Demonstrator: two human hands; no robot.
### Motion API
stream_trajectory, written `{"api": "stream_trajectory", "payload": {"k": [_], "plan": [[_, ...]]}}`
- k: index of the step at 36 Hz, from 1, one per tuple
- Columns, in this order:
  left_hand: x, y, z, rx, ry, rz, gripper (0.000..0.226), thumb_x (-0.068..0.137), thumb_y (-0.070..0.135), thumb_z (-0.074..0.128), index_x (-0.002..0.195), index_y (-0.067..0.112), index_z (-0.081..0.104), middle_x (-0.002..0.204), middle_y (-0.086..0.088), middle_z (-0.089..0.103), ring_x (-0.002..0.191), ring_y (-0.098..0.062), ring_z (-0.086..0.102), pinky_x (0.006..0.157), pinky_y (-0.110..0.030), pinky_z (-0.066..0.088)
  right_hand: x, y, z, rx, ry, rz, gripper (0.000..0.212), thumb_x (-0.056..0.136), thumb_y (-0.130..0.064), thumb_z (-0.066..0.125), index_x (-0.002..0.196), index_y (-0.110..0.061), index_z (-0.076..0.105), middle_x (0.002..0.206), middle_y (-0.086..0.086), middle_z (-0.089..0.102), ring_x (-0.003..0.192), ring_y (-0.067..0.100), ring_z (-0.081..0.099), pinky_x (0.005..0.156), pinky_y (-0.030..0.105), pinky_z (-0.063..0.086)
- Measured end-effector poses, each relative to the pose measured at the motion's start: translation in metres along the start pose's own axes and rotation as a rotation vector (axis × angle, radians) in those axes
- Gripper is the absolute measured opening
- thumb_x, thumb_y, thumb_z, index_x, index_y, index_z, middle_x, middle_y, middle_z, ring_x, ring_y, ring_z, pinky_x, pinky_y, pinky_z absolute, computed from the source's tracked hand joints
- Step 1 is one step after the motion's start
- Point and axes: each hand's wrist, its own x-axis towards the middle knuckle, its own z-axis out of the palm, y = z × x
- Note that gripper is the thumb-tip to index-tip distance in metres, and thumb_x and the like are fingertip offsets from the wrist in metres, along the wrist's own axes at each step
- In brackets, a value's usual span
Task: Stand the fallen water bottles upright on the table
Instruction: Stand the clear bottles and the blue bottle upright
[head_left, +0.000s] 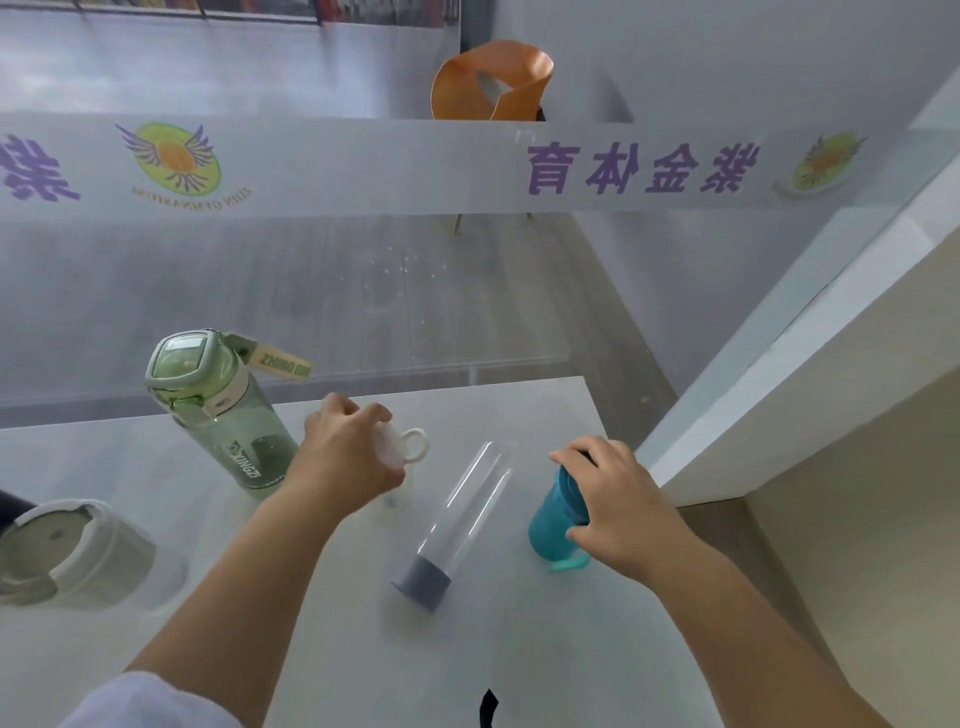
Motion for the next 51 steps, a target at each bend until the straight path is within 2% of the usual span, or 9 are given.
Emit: {"api": "stream_trajectory", "payload": {"k": [8,18,24,28,33,36,39,42,51], "plan": [[0.003,0.003,0.008,0.063,0.015,0.088,0.04,0.08,0.029,0.065,0.117,0.016,0.058,0.121,-0.007,0.05,0.119,-0.028,0.037,0.098,-0.038,0.041,0.001,-0.002,-0.001,0.096,-0.084,0.003,0.072,0.078,-0.048,0.066,0.139,-0.029,0.033,0.133,-0.006,0.034,0.124,0.016,0.032,0.105,0.033,0.038],[-0.015,-0.007,0.014,0.093,0.049,0.149,0.042,0.08,0.029,0.066,0.118,0.014,0.056,0.134,-0.011,0.039,0.12,-0.034,0.035,0.101,-0.04,0.037,0.001,-0.003,0.0,0.132,-0.076,0.029,0.067,0.082,-0.051,0.062,0.139,-0.028,0.034,0.137,-0.004,0.036,0.126,0.017,0.033,0.106,0.036,0.039],[-0.026,-0.012,0.016,0.018,0.175,0.189,0.057,0.073,0.031,0.076,0.125,0.02,0.055,0.146,-0.01,0.031,0.133,-0.035,0.023,0.11,-0.047,0.027,-0.003,-0.002,-0.005,0.166,0.115,-0.024,0.066,0.079,-0.05,0.066,0.135,-0.022,0.044,0.135,-0.001,0.046,0.127,0.018,0.037,0.105,0.032,0.037],[-0.04,-0.009,0.024,-0.045,0.408,0.22,0.047,0.07,0.045,0.067,0.111,0.021,0.062,0.127,-0.008,0.05,0.118,-0.032,0.035,0.098,-0.048,0.036,-0.009,-0.003,-0.01,0.205,0.339,-0.074,0.047,0.079,-0.044,0.067,0.116,-0.017,0.058,0.116,-0.001,0.058,0.112,0.019,0.047,0.093,0.026,0.04],[-0.059,-0.012,0.044,-0.066,0.378,0.337,0.037,0.072,0.046,0.055,0.088,0.015,0.069,0.092,-0.004,0.068,0.08,-0.032,0.062,0.071,-0.037,0.051,-0.02,-0.017,-0.014,0.218,0.453,-0.117,0.037,0.082,-0.046,0.049,0.1,-0.018,0.064,0.098,-0.004,0.065,0.092,0.01,0.053,0.081,0.02,0.041],[-0.071,-0.017,0.063,-0.091,0.227,0.272,0.031,0.076,0.039,0.066,0.098,0.018,0.065,0.096,-0.002,0.067,0.085,-0.027,0.064,0.069,-0.033,0.051,-0.026,-0.027,-0.012,0.254,0.378,-0.174,0.033,0.084,-0.044,0.049,0.099,-0.019,0.064,0.091,-0.005,0.067,0.082,0.011,0.06,0.072,0.02,0.047],[-0.078,-0.021,0.083,0.027,-0.038,0.131,0.054,0.08,0.047,0.062,0.128,0.029,0.046,0.128,-0.001,0.052,0.114,-0.027,0.05,0.092,-0.037,0.045,-0.031,-0.036,-0.006,0.253,0.278,-0.227,0.027,0.085,-0.041,0.054,0.099,-0.02,0.063,0.089,-0.007,0.067,0.077,0.008,0.061,0.065,0.022,0.054],[-0.082,-0.028,0.099,0.102,-0.246,-0.018,0.076,0.074,0.061,0.058,0.138,0.037,0.024,0.13,-0.001,0.046,0.117,-0.028,0.046,0.096,-0.041,0.044,-0.035,-0.045,0.002,0.24,0.136,-0.257,0.029,0.087,-0.038,0.059,0.11,-0.021,0.062,0.101,-0.006,0.068,0.087,0.009,0.061,0.073,0.024,0.055],[-0.097,-0.044,0.112,-0.117,-0.186,-0.132,0.048,0.077,0.034,0.059,0.121,0.025,0.043,0.12,-0.001,0.052,0.106,-0.026,0.051,0.083,-0.034,0.047,-0.04,-0.056,0.031,0.068,-0.237,-0.195,0.047,0.091,-0.045,0.051,0.131,-0.023,0.046,0.129,-0.004,0.056,0.114,0.017,0.054,0.094,0.035,0.048]]}}
